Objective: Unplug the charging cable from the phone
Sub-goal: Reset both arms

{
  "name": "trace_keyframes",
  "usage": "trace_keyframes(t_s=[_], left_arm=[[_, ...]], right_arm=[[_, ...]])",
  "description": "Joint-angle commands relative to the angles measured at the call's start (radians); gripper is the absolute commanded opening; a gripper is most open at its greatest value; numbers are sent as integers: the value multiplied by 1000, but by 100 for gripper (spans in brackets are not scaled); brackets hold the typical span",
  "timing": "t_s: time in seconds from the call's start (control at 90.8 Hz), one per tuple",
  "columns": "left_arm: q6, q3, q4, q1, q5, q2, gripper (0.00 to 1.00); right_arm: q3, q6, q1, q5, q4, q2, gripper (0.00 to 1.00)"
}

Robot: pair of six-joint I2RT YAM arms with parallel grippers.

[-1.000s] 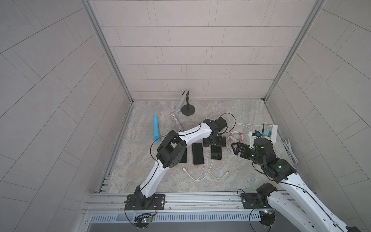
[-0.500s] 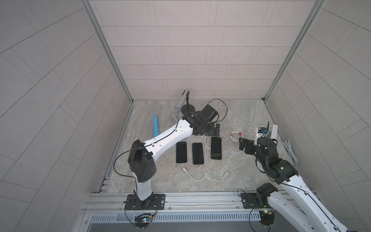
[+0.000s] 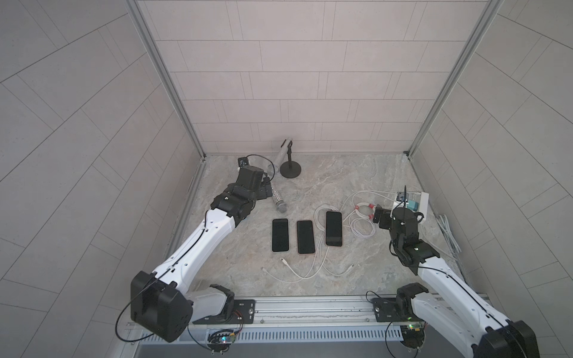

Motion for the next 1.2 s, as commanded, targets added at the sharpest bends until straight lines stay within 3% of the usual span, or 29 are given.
trace_keyframes(t_s=[0.0, 0.099, 0.209, 0.297, 0.385, 0.517, 0.682, 0.771, 0.87, 1.189], left_arm=[[97, -169, 306, 123, -25, -61, 100], [152, -352, 568, 227, 54, -77, 100], [209, -481, 801, 280, 92, -11, 100], [223, -527, 902, 290, 124, 74, 100], [225, -577, 1014, 293, 160, 142, 100], [240, -625, 1152, 294, 205, 224, 100], [271, -709, 1455, 290, 228, 362, 100], [289, -688, 1355, 290, 319, 328, 100], [278, -641, 1305, 289, 258, 353, 100], [289, -647, 1315, 281, 257, 350, 100]], right_arm=[[-22, -43, -60, -4, 241, 93, 100], [-40, -56, -102, -13, 390, 208, 100], [-39, -60, -145, -55, 520, 344, 100], [-38, -67, -170, -99, 616, 446, 100], [-5, -85, -207, -197, 602, 472, 100], [-29, -78, -281, -322, 742, 532, 100], [-23, -102, -296, -441, 803, 603, 100], [-51, -120, -295, -506, 933, 675, 100], [-57, -122, -294, -509, 937, 675, 100], [-55, -124, -294, -526, 933, 675, 100]])
